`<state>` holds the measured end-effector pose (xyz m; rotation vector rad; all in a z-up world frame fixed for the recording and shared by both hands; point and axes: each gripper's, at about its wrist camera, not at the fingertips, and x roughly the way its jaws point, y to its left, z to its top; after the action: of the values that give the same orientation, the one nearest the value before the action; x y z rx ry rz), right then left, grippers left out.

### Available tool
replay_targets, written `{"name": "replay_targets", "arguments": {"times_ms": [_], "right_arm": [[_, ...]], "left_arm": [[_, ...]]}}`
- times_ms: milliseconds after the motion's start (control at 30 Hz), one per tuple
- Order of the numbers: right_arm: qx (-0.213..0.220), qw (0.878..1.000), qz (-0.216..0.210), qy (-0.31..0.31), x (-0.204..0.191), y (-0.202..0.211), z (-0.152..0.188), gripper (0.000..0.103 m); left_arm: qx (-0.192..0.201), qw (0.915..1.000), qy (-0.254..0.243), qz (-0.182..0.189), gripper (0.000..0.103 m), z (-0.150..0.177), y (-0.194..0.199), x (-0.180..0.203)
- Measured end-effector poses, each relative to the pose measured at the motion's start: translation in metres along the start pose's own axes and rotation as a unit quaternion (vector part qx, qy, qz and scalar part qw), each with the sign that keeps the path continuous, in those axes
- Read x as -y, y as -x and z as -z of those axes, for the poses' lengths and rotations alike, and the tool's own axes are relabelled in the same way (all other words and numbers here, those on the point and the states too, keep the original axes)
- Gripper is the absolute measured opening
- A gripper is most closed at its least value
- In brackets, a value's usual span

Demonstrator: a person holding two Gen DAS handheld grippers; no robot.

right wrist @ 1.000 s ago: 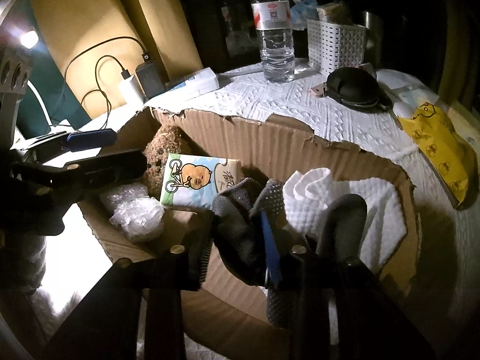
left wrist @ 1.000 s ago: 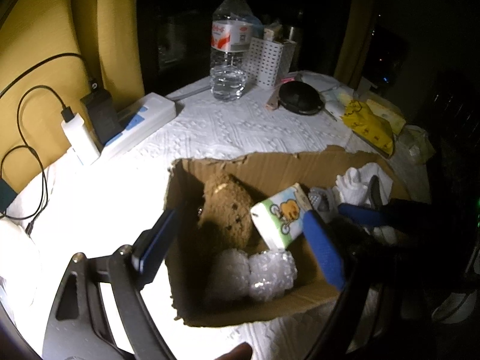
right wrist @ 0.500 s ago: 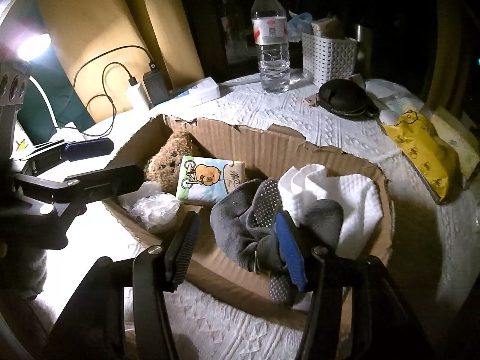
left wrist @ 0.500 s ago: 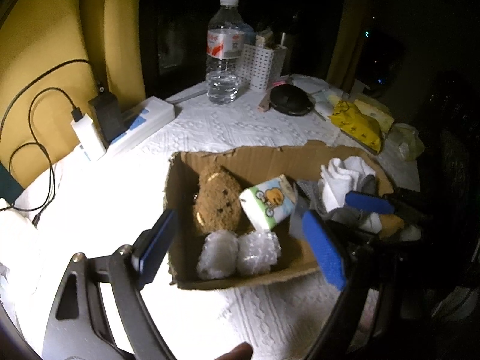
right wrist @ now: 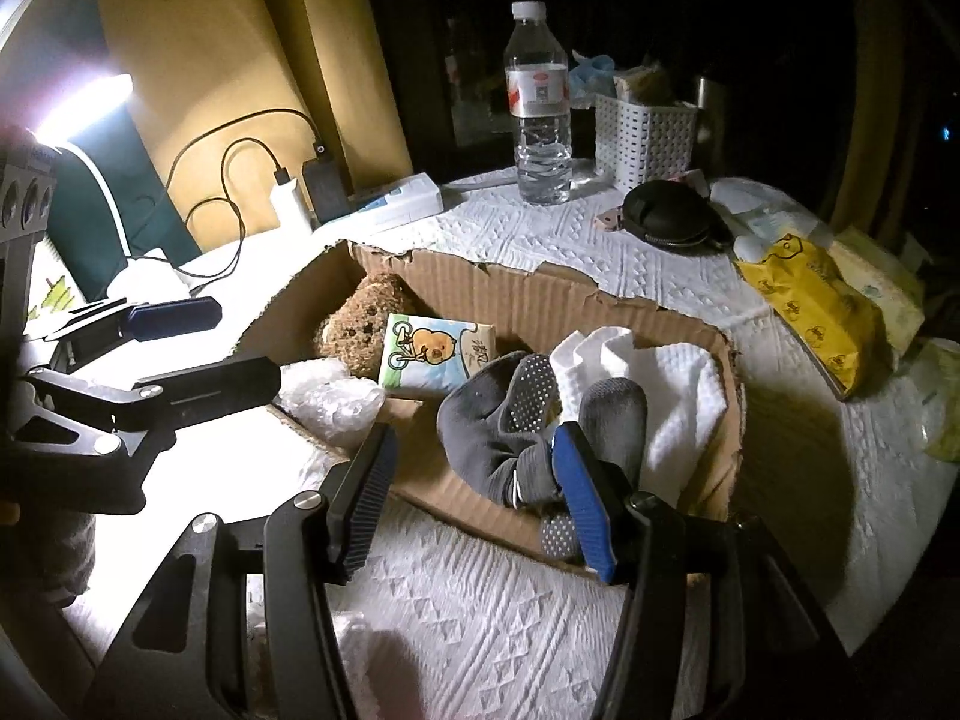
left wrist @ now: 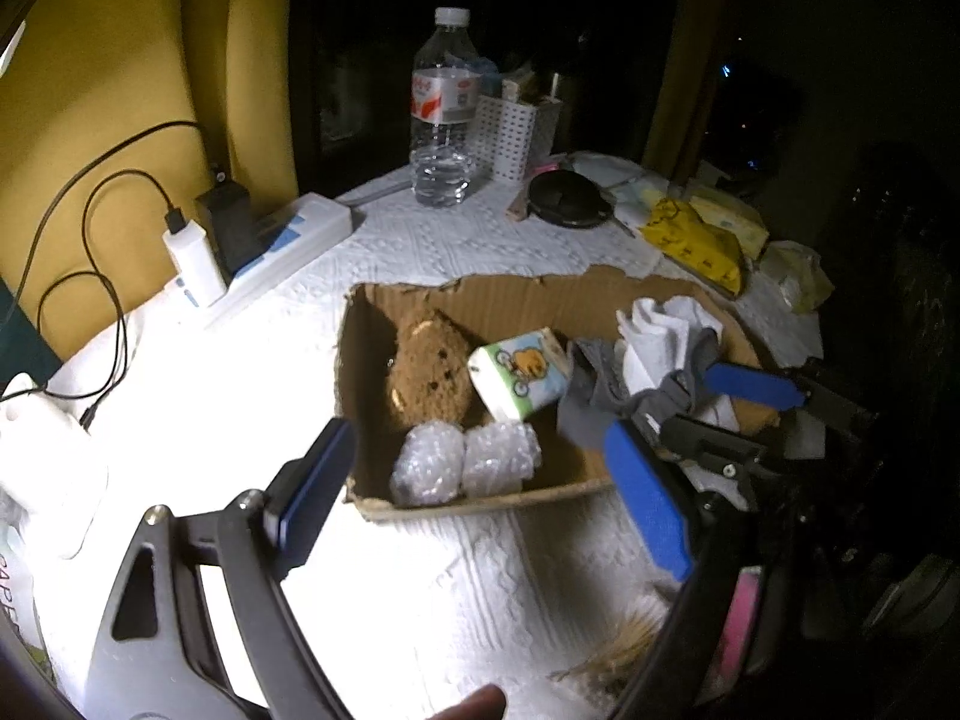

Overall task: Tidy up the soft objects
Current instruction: 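Open the left tool over the box while the right tool releases the gloves there, then move the right tool to the pink fluffy toy while the left tool approaches the cotton swab bag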

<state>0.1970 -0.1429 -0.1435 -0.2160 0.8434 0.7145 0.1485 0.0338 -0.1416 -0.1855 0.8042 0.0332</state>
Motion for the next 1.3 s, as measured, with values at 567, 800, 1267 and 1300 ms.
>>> {"name": "replay_targets", "arguments": {"times_ms": [567,800,1267,1300], "right_arm": [[0.023,1.0,0.017,-0.002,-0.011,0.043,0.018,0.058],[0.035,0.999,0.025,-0.005,-0.016,0.062,0.026,0.058],[0.04,0.998,0.041,-0.01,-0.024,0.093,0.054,0.058],[0.04,0.998,0.042,-0.01,-0.025,0.096,0.057,0.058]], "left_arm": [[0.011,0.9998,-0.012,0.007,0.087,0.019,0.031,0.013],[0.016,0.9997,-0.018,0.012,0.087,0.028,0.044,0.02],[0.019,0.9993,-0.026,0.019,0.087,0.049,0.065,0.037],[0.018,0.9993,-0.026,0.019,0.087,0.051,0.066,0.038]]}}
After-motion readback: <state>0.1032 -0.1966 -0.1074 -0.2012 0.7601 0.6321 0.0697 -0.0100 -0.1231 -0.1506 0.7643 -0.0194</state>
